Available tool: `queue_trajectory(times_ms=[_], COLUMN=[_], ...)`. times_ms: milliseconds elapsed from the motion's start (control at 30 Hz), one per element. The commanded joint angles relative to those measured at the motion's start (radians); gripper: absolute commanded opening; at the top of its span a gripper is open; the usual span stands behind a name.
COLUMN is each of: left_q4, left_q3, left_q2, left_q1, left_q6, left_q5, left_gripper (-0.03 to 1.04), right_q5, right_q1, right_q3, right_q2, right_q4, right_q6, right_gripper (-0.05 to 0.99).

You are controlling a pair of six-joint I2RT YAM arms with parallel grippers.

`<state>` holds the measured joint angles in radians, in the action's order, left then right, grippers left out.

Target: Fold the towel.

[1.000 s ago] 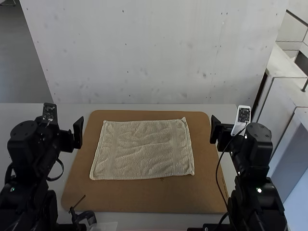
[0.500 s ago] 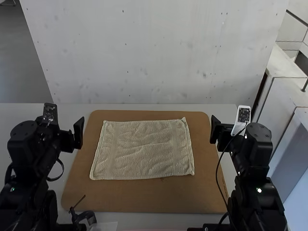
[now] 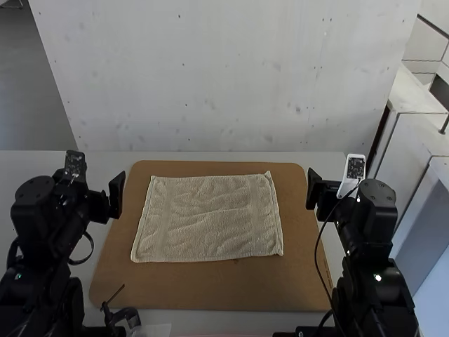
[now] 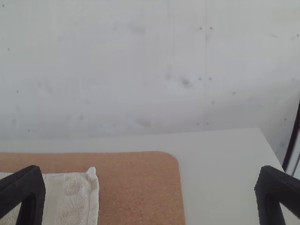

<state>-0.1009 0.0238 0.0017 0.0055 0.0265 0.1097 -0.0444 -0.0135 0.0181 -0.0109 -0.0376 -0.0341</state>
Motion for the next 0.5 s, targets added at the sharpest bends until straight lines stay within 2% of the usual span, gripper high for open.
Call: queue_trajectory(times_ms=[0,467], left_q4=[0.01,0.01], left_q3=[-0.025,-0.025], left_q2=[0.003,0.003], left_q1=[-0.007,-0.007], left_q6=[0.012,0.012], left_q5=[0.019,0.018], left_gripper=[0.98,0.98], right_q5=[-0.046,-0.04], right_q1=[-0.002,-0.002], right_q3=[-0.02,-0.02], right_q2=[0.0,0.0], right_q4=[-0.065,-0.065], right_q6=[0.01,0.01], right_gripper=[0.96,0.96])
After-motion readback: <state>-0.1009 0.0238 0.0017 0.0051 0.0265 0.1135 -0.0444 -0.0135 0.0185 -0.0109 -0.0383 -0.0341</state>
